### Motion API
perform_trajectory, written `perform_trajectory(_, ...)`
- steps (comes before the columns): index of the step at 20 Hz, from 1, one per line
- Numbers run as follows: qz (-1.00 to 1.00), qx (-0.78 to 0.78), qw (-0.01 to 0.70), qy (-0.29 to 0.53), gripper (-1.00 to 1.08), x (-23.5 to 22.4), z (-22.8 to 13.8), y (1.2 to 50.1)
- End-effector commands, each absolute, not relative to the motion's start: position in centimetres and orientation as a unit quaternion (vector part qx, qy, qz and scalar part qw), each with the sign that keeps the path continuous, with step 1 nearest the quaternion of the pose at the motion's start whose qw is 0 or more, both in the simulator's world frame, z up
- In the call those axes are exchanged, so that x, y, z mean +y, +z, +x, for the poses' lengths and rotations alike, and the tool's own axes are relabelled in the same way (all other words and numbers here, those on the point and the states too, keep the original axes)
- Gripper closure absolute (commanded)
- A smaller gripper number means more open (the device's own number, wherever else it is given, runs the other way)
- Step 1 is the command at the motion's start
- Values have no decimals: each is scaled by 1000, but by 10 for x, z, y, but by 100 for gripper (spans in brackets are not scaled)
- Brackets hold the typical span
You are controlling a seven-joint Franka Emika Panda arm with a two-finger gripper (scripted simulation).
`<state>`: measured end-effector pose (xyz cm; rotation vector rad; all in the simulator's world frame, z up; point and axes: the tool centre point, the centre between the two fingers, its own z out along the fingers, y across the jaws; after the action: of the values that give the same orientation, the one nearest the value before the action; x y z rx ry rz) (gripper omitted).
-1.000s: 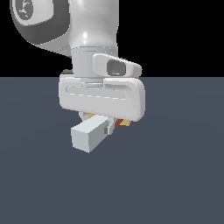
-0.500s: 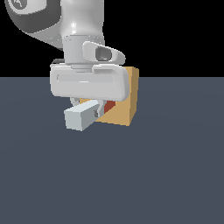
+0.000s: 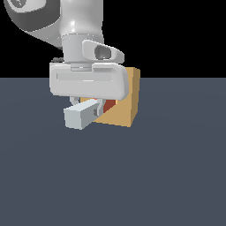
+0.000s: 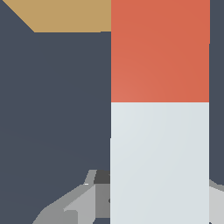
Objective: Insert the peg into the horizontal hole in a box.
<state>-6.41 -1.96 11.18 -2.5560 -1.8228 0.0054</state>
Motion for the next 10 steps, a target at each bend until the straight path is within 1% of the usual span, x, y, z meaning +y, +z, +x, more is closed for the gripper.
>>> perform_trajectory(1,-814,-581,-1,-1,108,-20,-62,115)
perform_trajectory(6,-814,-581,0,0,108,-19,-63,114)
perform_trajectory(10,-814,-581,0,0,108,-8,-59,114)
